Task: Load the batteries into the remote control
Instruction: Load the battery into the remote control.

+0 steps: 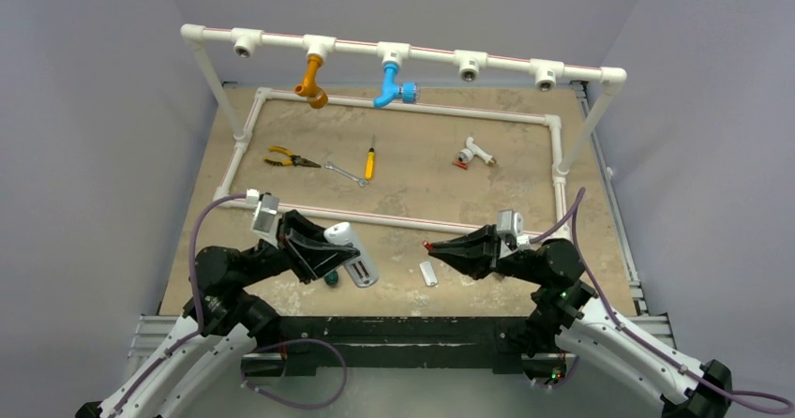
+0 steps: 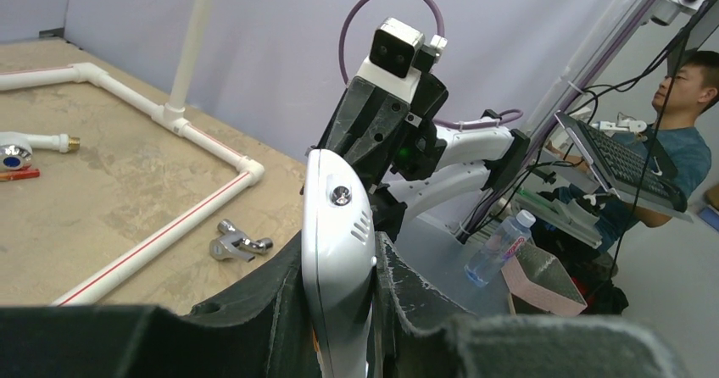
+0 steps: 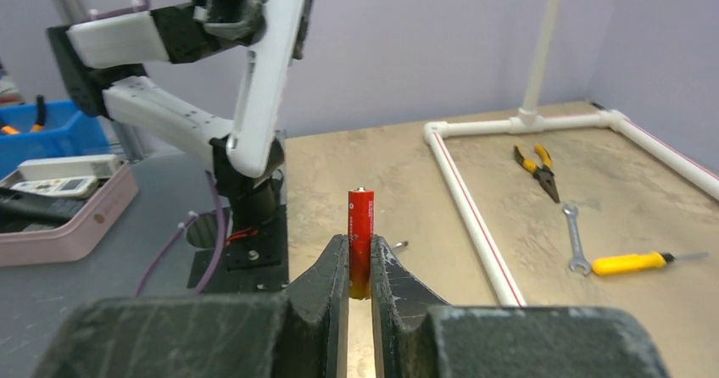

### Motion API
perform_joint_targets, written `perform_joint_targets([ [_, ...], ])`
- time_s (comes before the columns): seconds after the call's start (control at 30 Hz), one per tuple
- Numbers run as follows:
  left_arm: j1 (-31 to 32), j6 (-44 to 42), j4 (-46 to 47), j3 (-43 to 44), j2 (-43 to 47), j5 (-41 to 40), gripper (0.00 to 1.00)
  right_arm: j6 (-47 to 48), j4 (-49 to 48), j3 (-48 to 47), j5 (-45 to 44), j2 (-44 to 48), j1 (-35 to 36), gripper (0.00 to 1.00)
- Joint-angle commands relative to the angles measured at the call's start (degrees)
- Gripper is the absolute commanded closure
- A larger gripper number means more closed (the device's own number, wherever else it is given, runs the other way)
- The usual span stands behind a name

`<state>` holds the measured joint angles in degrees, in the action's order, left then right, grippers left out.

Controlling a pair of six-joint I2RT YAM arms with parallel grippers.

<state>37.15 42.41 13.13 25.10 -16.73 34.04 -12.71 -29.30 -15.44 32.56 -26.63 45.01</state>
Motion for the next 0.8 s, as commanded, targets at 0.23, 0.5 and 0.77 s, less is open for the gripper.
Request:
perform_joint_targets([
  [0.23, -0.3, 5.0, -11.4, 6.7, 1.5, -11.4, 1.0, 1.5, 5.1, -0.6, -10.9, 1.6, 0.3, 1.0],
  [0.5, -0.3, 3.1, -10.9, 7.9, 1.2, -7.1, 1.0, 1.5, 6.3, -0.3, -11.9, 2.4, 0.3, 1.0],
  [0.77, -0.3, -2.9, -8.5, 7.8, 1.3, 0.2, 1.0, 4.1, 10.8, -2.7, -11.8, 2.2, 0.3, 1.0],
])
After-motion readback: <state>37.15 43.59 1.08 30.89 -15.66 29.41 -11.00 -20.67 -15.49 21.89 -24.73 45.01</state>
